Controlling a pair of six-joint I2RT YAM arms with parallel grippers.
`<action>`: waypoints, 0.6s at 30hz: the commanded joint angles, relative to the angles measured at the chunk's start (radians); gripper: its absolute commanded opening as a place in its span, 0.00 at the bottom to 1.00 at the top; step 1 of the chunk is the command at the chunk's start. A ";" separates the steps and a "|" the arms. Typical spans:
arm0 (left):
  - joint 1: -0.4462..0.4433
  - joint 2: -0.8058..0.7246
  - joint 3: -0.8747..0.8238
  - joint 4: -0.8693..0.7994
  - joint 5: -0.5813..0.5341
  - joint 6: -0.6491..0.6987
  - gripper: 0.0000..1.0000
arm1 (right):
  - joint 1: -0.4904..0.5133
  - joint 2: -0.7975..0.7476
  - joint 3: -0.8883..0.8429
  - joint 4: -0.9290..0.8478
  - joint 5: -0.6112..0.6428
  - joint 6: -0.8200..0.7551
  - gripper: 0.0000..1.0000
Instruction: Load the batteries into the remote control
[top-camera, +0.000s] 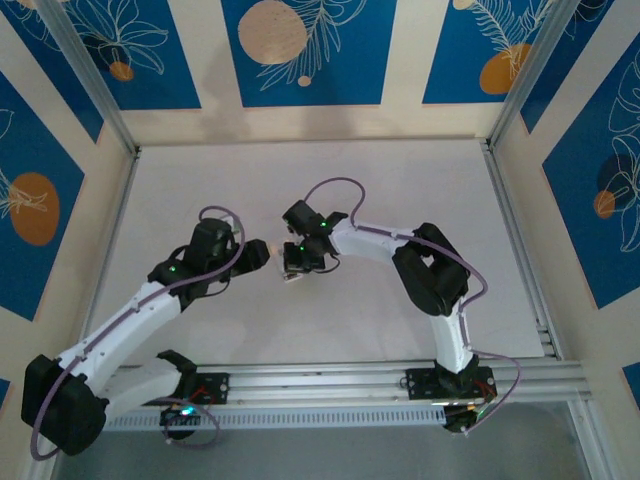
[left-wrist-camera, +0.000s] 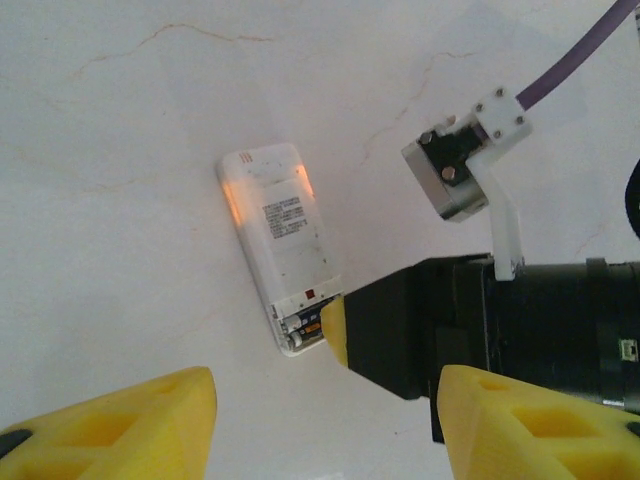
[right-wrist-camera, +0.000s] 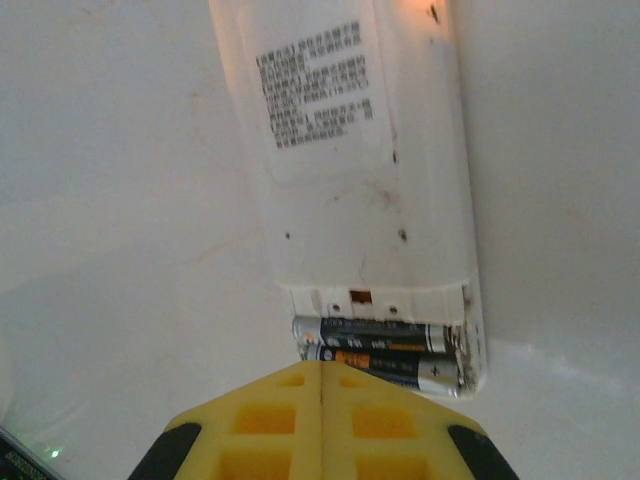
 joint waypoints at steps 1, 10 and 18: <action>0.011 -0.008 -0.024 -0.020 -0.021 0.004 0.61 | -0.010 0.019 0.053 -0.022 -0.004 -0.014 0.02; 0.013 0.001 -0.042 0.006 -0.007 -0.016 0.62 | -0.002 0.034 0.003 0.008 -0.028 0.010 0.02; 0.013 0.008 -0.049 0.017 -0.002 -0.022 0.63 | -0.002 0.076 -0.023 0.026 -0.029 0.009 0.02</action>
